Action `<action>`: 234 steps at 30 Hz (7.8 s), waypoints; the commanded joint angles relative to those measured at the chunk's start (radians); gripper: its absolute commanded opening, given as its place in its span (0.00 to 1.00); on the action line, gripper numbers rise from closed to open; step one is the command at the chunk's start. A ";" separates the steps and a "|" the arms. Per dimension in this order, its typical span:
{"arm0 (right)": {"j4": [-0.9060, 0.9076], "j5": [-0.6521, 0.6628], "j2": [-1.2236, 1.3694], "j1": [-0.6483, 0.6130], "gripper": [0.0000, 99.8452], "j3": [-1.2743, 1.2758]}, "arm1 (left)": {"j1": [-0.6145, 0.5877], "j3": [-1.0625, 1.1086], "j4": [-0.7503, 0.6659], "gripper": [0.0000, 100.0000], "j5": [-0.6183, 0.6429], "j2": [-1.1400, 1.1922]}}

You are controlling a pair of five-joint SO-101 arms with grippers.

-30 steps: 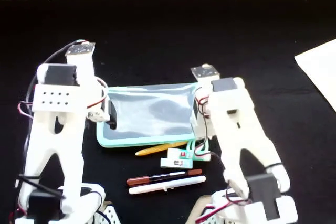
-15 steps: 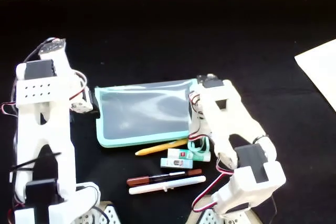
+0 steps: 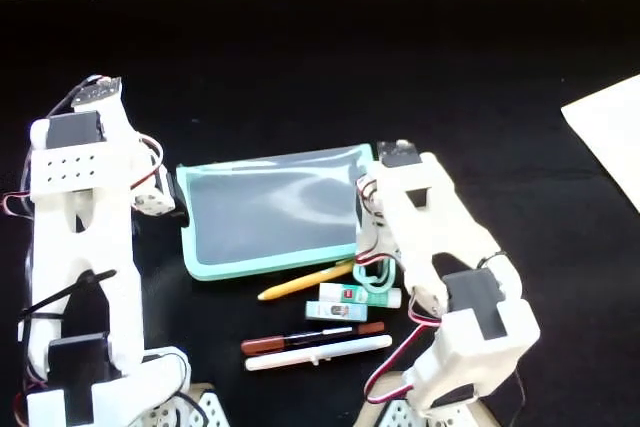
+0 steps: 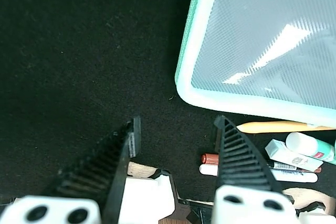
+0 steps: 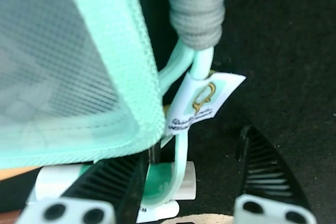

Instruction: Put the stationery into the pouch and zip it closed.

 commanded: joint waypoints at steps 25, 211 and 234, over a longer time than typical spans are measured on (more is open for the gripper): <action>0.366 0.107 0.145 0.139 0.01 -0.636 | -0.007 -0.033 -0.009 0.23 -0.008 -0.001; 0.033 0.356 0.053 -0.713 0.01 -1.704 | -0.642 -0.096 -0.414 0.11 -0.138 -1.007; 0.036 0.356 0.056 -0.708 0.01 -1.695 | -0.415 -0.900 0.261 0.19 -0.155 -0.099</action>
